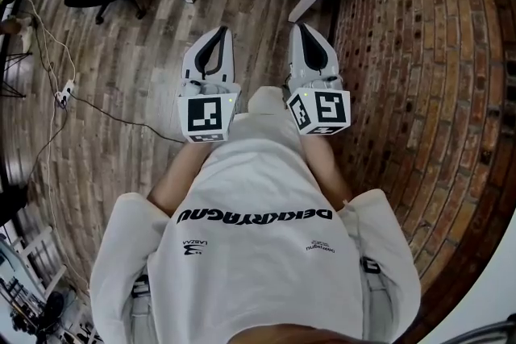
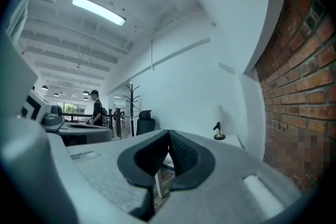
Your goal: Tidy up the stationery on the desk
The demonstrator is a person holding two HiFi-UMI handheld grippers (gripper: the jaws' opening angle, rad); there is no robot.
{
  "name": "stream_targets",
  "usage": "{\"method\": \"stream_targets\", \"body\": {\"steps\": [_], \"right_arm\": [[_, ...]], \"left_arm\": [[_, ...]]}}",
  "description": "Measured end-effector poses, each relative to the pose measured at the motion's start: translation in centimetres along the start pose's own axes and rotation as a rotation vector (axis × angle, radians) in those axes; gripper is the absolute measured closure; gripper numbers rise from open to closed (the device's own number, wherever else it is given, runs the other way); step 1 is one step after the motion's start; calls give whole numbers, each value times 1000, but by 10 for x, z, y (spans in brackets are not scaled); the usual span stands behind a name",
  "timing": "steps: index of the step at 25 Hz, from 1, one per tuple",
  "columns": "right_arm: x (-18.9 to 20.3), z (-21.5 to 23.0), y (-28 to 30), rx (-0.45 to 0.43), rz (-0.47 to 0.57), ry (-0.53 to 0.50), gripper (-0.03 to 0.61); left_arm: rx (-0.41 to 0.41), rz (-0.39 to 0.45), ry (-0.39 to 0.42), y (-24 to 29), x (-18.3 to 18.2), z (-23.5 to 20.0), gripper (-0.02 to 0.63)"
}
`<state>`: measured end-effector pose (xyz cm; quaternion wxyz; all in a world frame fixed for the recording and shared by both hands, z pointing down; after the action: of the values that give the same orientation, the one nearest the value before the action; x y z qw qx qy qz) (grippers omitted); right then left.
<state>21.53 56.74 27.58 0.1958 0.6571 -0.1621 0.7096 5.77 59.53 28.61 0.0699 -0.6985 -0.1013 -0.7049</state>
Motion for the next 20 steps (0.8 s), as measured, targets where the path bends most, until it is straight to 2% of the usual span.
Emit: {"method": "stream_targets", "body": {"steps": [11,15,20], "right_arm": [[2,-18,40,-1,11,-23,583],[13,-2,73,12,14,-9,583],[21,8,146,24,32,7,583]], "left_arm": [[-8,-31,-36,17,13,-42,615],[6,-26,-37,47,18,-55,615],[8,-34,-9,106,24,-101,615]]}}
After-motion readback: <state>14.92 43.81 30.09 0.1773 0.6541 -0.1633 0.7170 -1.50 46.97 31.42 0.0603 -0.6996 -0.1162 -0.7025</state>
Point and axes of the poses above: the fingertips, and each gripper's own axes: y forward along the fingers, z to its right, x out of its underside, the point moved 4 cm from there along -y, backward along the fingers, and after that the axes turned 1 degree about y, right-handed, at the moved point
